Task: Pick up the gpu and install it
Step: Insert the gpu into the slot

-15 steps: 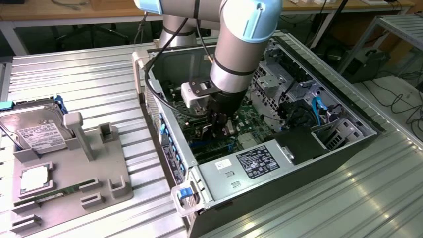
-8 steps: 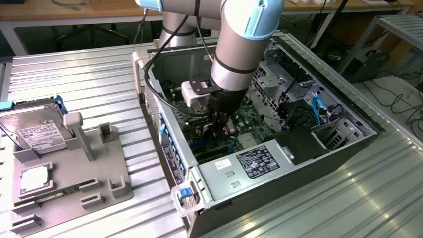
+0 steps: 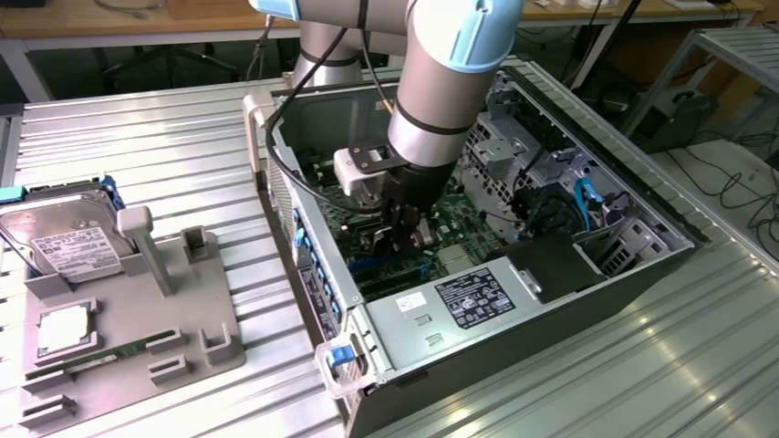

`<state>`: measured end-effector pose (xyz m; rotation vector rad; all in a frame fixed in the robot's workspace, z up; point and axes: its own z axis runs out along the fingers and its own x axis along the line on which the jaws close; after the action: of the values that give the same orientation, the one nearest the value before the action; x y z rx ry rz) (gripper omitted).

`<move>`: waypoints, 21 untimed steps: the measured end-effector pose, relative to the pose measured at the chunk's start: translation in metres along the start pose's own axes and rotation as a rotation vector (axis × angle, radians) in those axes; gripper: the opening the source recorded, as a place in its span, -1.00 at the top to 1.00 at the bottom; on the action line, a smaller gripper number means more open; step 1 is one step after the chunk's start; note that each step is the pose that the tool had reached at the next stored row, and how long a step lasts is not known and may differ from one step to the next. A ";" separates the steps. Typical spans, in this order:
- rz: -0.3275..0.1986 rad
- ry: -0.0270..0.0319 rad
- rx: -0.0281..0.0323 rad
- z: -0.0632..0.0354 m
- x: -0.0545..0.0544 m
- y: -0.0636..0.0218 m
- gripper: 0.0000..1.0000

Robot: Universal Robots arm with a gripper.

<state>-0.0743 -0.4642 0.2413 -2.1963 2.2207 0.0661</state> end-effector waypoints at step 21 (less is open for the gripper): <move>0.000 0.0005 -0.0034 0.0137 0.001 -0.0001 0.45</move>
<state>-0.0744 -0.4642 0.2276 -2.1982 2.2226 0.0693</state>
